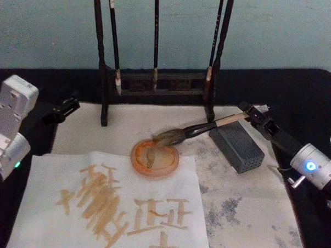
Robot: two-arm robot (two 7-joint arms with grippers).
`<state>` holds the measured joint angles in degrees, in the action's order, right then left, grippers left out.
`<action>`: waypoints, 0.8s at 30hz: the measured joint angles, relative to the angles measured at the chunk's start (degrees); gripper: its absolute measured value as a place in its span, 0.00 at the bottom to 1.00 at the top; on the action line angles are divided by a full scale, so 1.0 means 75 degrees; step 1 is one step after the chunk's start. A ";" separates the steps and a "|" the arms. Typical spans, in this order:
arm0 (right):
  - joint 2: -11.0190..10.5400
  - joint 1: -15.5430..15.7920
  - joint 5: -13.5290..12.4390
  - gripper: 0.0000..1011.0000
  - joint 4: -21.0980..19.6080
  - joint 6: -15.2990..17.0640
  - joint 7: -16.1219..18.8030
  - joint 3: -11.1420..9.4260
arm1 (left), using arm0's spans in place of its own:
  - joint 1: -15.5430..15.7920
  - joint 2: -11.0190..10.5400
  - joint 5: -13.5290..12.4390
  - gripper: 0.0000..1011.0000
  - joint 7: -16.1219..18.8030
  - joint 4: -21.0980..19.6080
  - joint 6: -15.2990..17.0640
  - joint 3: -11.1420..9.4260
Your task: Pick up the brush from the inkstone, write on the paper, then place the brush back to its original position.
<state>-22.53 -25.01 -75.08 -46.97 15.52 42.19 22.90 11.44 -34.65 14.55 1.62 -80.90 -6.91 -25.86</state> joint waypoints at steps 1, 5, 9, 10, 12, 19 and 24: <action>0.0000 0.0001 -0.0001 0.83 0.0000 0.0000 0.0000 0.0000 | -0.0001 0.0000 0.0000 0.99 0.0000 0.0000 0.0000 0.0000; 0.0000 0.0003 -0.0004 0.70 -0.0003 -0.0002 -0.0004 -0.0004 | -0.0001 0.0000 0.0000 0.99 0.0000 0.0000 0.0000 0.0000; 0.0000 0.0005 -0.0006 0.58 -0.0004 -0.0005 -0.0008 -0.0006 | -0.0001 0.0000 0.0000 0.99 0.0000 0.0000 0.0000 0.0000; 0.0000 0.0006 -0.0007 0.56 -0.0004 -0.0006 -0.0010 -0.0006 | 0.0000 0.0000 0.0000 0.99 0.0000 0.0000 0.0000 0.0000; 0.0000 0.0007 -0.0009 0.48 -0.0004 -0.0006 -0.0011 -0.0006 | 0.0000 0.0000 0.0001 0.99 0.0000 0.0000 0.0000 0.0000; 0.0000 0.0011 -0.0013 0.25 -0.0005 -0.0007 -0.0012 -0.0006 | 0.0000 0.0000 0.0000 0.99 0.0000 0.0000 0.0000 0.0000; 0.0001 0.0011 -0.0019 0.18 -0.0008 -0.0007 -0.0006 -0.0006 | 0.0000 0.0000 0.0001 0.99 0.0000 0.0000 0.0000 0.0000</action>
<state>-22.52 -24.92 -75.22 -47.03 15.47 42.15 22.85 11.43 -34.65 14.55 1.62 -80.90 -6.91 -25.86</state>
